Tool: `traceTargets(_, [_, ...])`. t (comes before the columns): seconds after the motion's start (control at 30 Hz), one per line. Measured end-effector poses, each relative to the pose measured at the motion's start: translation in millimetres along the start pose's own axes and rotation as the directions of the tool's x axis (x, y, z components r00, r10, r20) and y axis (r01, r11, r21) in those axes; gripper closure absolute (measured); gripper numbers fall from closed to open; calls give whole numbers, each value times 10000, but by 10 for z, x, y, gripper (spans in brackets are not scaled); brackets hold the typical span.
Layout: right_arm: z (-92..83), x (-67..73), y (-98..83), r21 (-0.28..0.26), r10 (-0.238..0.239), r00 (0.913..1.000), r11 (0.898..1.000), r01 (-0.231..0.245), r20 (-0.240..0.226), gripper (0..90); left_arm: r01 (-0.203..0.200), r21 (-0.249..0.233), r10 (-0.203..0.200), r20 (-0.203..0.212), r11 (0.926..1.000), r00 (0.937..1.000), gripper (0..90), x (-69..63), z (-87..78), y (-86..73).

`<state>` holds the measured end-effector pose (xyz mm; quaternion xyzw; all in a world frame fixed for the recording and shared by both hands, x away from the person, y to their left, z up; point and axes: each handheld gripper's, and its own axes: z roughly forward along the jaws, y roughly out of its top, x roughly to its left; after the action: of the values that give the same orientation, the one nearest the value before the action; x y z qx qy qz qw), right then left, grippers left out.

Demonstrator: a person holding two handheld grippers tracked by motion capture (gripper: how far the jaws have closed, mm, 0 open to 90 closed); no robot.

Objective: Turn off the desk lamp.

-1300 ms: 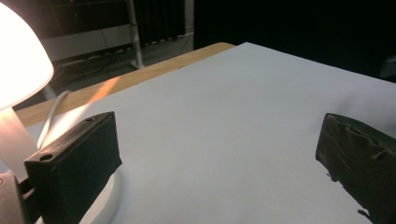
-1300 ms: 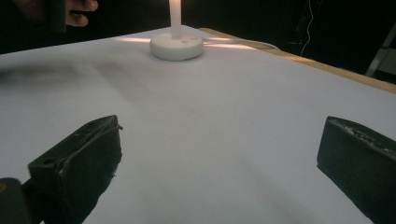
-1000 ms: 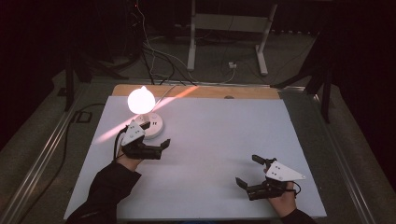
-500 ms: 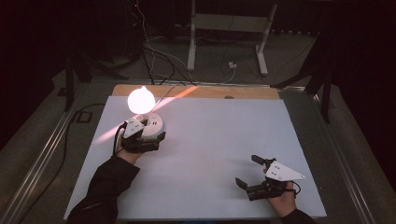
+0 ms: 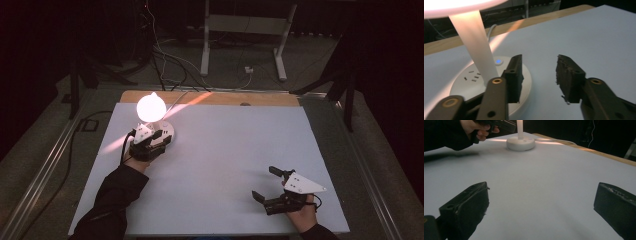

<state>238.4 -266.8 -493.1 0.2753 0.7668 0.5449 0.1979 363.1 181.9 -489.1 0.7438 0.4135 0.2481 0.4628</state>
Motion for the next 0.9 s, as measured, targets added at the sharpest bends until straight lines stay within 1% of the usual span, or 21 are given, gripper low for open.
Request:
traceTargets(0.07, [0,4,2,-15,-9,10000,10000,9,-14,0,15,52,-15,-39,10000,10000,627,8,13,-6])
traceTargets(0.1, [-1,4,3,-27,-11,10000,10000,11,-6,0,18,179,-14,-227,9998,9997,650,26,37,-17])
traceTargets(0.13, [-2,3,3,-31,-8,10000,10000,8,-6,0,18,179,-14,-227,9998,9997,669,26,37,-17])
traceTargets(0.17, [-2,1,2,-30,-1,10000,10000,1,5,0,86,207,-81,-245,9997,9997,672,37,48,-22])
traceTargets(0.2, [-3,0,2,-27,-2,10000,10000,2,6,0,107,258,-99,-308,9996,9995,697,52,58,-27])
traceTargets(0.27, [-4,-1,1,-31,1,10000,10000,-1,4,0,300,363,-287,-371,9989,9989,701,79,83,-38])
traceTargets(0.3, [-3,0,1,-24,-7,10000,10000,7,-1,0,335,357,-318,-459,9988,9984,726,87,92,-44])
traceTargets(0.33, [-3,2,1,-22,-3,10000,10000,3,-9,0,317,422,-296,-485,9986,9984,750,98,99,-47])
traceTargets(0.4, [-1,2,1,-19,-10,10000,10000,10,-8,0,89,516,-55,-656,9986,9978,759,115,124,-58])
traceTargets(0.43, [-1,1,0,-5,4,10000,10000,-4,-25,0,89,516,-55,-656,9986,9978,769,115,124,-58])
traceTargets(0.47, [0,1,0,5,18,10000,10000,-18,-37,0,74,539,-40,-618,9985,9981,798,121,132,-63])
traceTargets(0.5, [-1,2,0,5,12,10000,10000,-12,-38,0,-35,584,71,-615,9983,9981,804,124,138,-66])
traceTargets(0.53, [-1,2,0,-6,8,10000,10000,-8,-37,0,-269,695,318,-709,9972,9970,823,123,154,-73])
traceTargets(0.6, [-1,1,0,-3,17,10000,10000,-18,-37,0,-282,689,331,-722,9972,9968,830,126,163,-77])
traceTargets(0.63, [0,1,-1,12,22,10000,10000,-22,-42,0,-223,557,266,-775,9982,9966,831,138,178,-92])
traceTargets(0.67, [0,2,-2,24,40,10000,10000,-40,-56,0,-233,572,280,-819,9981,9962,868,144,188,-100])
traceTargets(0.73, [2,3,-2,27,33,10000,10000,-32,-58,0,-244,610,293,-804,9978,9963,889,150,199,-111])
traceTargets(0.77, [2,3,-2,27,33,10000,10000,-32,-58,0,-215,655,264,-755,9976,9968,889,152,213,-121])
traceTargets(0.83, [2,2,-2,33,32,10000,10000,-32,-61,0,-330,743,384,-720,9967,9967,900,152,235,-136])
traceTargets(0.9, [4,2,-3,27,53,10000,10000,-53,-79,0,-349,774,404,-700,9964,9967,900,152,255,-146])
